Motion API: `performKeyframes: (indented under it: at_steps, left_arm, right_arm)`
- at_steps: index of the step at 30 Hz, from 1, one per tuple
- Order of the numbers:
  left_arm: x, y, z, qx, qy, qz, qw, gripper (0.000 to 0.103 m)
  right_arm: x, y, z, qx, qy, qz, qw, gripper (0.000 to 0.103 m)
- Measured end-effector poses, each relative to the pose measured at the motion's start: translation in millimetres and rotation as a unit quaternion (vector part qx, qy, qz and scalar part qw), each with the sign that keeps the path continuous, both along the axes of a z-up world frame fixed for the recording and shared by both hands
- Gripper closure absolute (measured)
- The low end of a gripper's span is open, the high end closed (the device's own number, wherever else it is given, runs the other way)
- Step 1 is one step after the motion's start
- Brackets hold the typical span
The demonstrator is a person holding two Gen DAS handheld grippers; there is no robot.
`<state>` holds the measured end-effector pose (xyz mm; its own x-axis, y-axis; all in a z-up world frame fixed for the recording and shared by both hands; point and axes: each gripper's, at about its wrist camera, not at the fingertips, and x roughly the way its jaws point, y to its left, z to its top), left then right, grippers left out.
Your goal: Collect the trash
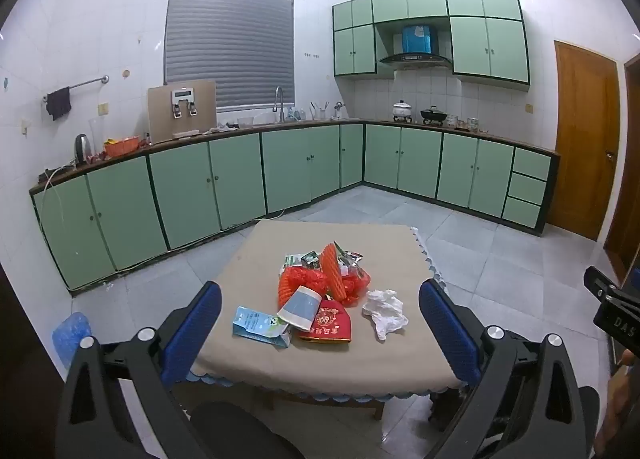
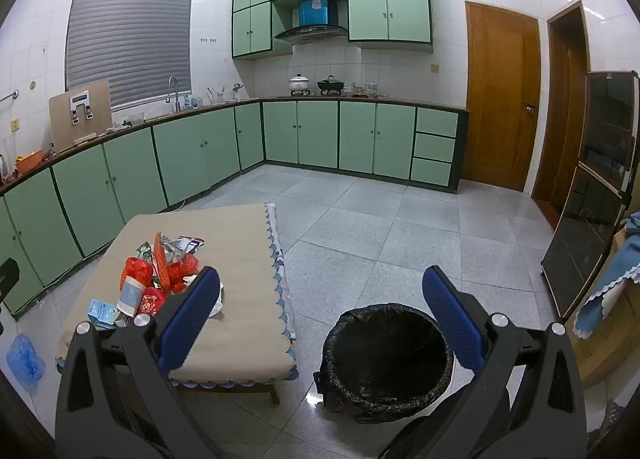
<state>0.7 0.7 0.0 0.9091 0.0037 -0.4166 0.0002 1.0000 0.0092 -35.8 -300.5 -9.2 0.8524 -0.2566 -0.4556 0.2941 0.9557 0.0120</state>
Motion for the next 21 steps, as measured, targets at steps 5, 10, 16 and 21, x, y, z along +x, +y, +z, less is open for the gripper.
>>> performKeyframes:
  at_steps: [5, 10, 16, 21]
  left_arm:
    - [-1, -5, 0, 0.014, -0.007, 0.002, 0.9999, 0.006]
    - [-1, -3, 2, 0.008, -0.006, 0.0, 1.0, 0.006]
    - [-1, -1, 1, 0.007, -0.006, 0.001, 1.0, 0.006]
    - [-6, 1, 5, 0.008, -0.007, 0.002, 0.9999, 0.006]
  right_arm:
    - [0, -1, 0, 0.0, -0.001, 0.0, 1.0, 0.005]
    - [0, 0, 0, -0.001, -0.003, -0.001, 1.0, 0.005]
    - [-1, 0, 0, -0.001, -0.003, -0.001, 1.0, 0.005]
    - [-1, 0, -1, 0.001, -0.003, 0.0, 1.0, 0.005]
